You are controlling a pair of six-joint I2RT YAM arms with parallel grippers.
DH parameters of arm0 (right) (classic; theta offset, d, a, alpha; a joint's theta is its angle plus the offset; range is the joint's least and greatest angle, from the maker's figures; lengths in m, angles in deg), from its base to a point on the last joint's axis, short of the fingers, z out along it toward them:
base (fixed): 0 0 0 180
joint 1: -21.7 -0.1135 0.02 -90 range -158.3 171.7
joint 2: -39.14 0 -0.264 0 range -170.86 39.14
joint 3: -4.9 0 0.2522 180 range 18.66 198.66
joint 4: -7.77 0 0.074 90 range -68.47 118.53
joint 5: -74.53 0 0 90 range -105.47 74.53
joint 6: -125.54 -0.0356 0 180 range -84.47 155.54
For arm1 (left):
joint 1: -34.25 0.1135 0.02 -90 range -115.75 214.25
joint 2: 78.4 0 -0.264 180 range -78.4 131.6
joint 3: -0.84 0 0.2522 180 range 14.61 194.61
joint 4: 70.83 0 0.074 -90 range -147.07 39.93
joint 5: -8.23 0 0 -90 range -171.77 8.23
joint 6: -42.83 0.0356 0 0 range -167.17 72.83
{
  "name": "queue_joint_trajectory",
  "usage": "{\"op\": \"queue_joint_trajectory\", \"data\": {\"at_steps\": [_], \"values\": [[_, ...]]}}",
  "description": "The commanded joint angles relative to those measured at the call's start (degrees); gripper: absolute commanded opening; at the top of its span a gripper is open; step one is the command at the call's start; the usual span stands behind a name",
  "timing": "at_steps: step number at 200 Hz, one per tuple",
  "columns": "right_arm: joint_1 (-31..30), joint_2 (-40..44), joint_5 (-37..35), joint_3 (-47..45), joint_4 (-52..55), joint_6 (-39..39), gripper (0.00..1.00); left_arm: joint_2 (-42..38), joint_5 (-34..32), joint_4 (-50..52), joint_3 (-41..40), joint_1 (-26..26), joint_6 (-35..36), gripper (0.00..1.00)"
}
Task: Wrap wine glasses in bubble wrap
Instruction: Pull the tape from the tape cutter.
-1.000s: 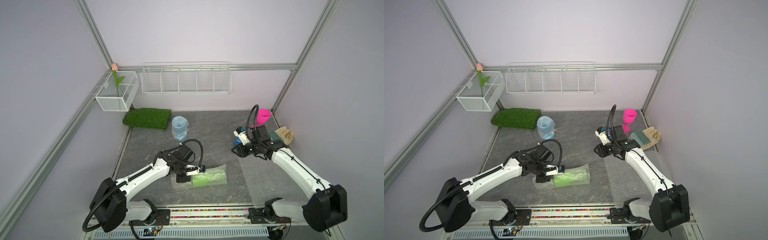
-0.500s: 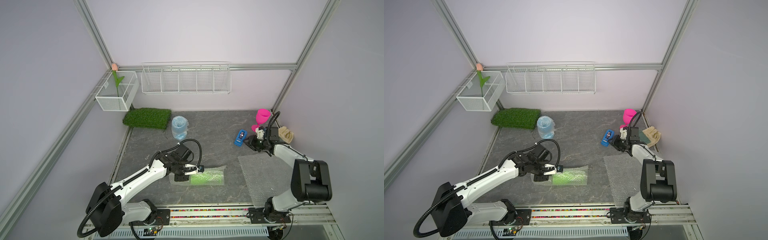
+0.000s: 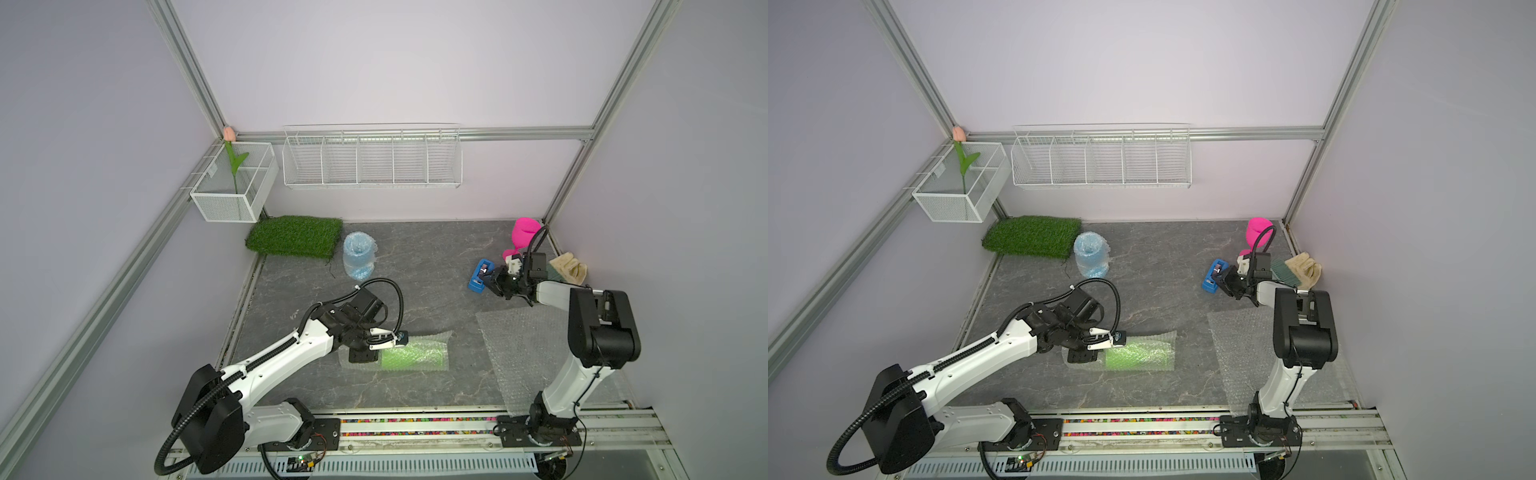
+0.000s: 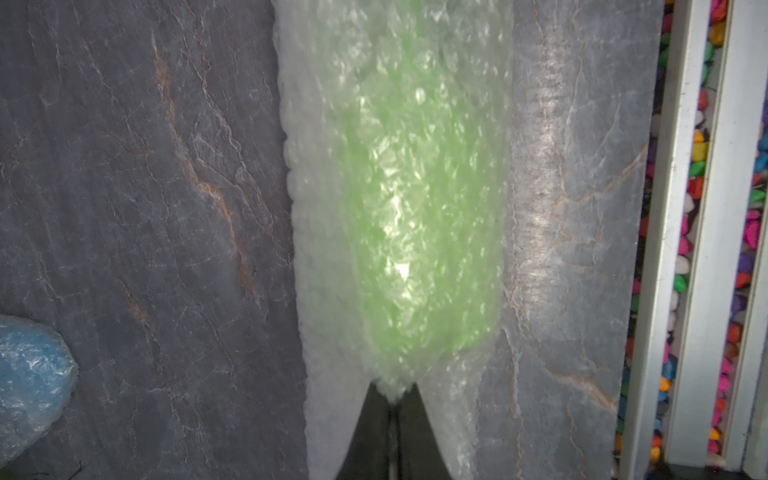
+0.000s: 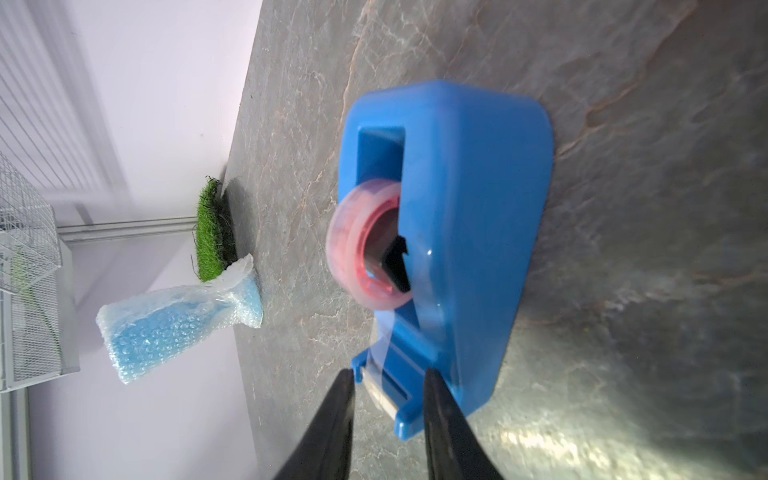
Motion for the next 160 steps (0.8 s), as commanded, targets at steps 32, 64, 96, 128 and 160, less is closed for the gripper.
{"op": "queue_joint_trajectory", "data": {"at_steps": [32,64,96,128,160], "values": [[0.3,-4.0,3.7,0.1,-7.0,-5.0,0.28,0.2,0.8,0.0,-0.5,-0.1,1.3,0.07],[0.3,-5.4,3.8,-0.1,-8.4,-6.3,0.24,0.4,0.6,0.0,-0.6,-0.1,1.3,0.07],[0.3,-6.1,3.6,0.1,-8.7,-6.9,0.19,0.4,0.4,-0.1,-0.7,-0.1,1.1,0.07],[0.3,-5.9,3.8,0.3,-9.1,-7.4,0.09,0.4,0.6,-0.2,-0.8,-0.1,1.1,0.07],[0.3,-4.2,4.3,0.4,-10.1,-9.0,0.07,0.7,0.9,-0.3,-0.7,-0.1,1.1,0.07]]}}
